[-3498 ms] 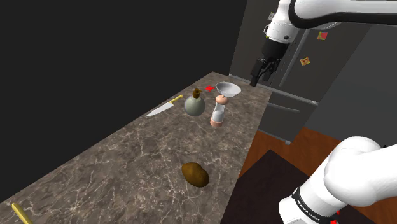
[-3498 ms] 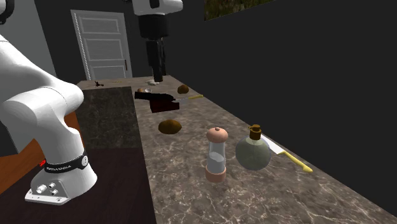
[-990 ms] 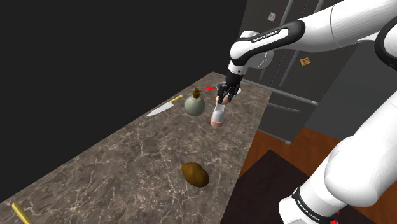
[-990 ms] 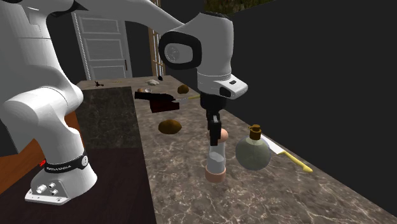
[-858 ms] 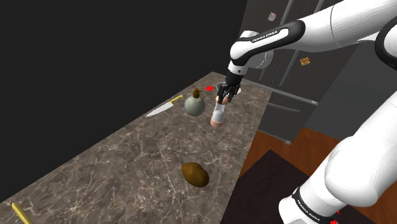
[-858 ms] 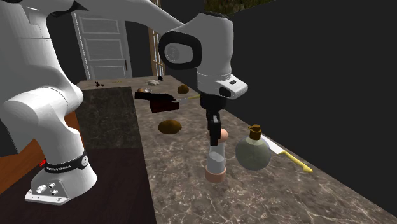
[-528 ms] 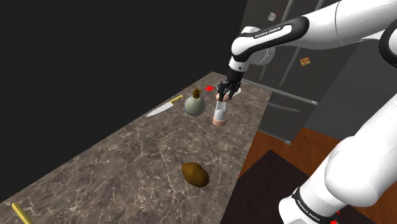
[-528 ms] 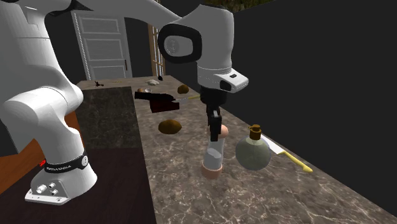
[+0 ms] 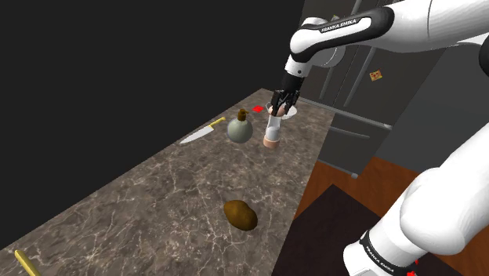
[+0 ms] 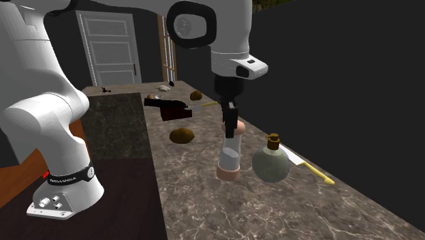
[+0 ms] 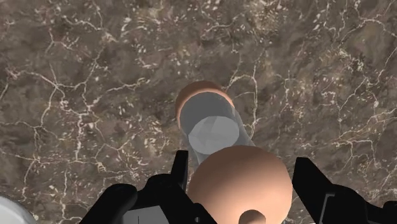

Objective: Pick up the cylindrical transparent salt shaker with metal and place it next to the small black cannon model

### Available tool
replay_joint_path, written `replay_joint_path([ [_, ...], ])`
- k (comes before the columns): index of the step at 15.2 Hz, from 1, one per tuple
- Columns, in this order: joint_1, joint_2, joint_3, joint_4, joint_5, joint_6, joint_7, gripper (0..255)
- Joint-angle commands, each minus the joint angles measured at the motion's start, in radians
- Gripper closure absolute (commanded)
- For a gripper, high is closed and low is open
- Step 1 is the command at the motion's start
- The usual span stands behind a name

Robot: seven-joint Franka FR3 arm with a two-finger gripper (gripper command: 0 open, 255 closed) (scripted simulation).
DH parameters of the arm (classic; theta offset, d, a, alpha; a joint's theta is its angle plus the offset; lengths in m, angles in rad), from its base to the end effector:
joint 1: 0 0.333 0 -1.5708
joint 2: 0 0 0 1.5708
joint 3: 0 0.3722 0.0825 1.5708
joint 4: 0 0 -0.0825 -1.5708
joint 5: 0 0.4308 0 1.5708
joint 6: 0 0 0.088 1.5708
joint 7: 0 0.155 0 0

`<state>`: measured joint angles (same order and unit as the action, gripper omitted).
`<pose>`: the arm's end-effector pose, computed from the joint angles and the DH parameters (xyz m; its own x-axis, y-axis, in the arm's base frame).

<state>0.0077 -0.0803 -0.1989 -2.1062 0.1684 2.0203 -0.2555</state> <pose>0.5562 -0.0917 0.4405 0.9995 -0.0113 0.0286 -0.0064 -0.9864 -0.1642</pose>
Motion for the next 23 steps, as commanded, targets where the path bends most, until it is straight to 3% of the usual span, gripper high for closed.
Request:
replay_joint_path([
  [1,0.0,-0.006,0.001,0.019,-0.003,-0.025,0.006,255],
  [23,-0.001,-0.033,0.001,0.285,-0.022,-0.314,0.054,255],
])
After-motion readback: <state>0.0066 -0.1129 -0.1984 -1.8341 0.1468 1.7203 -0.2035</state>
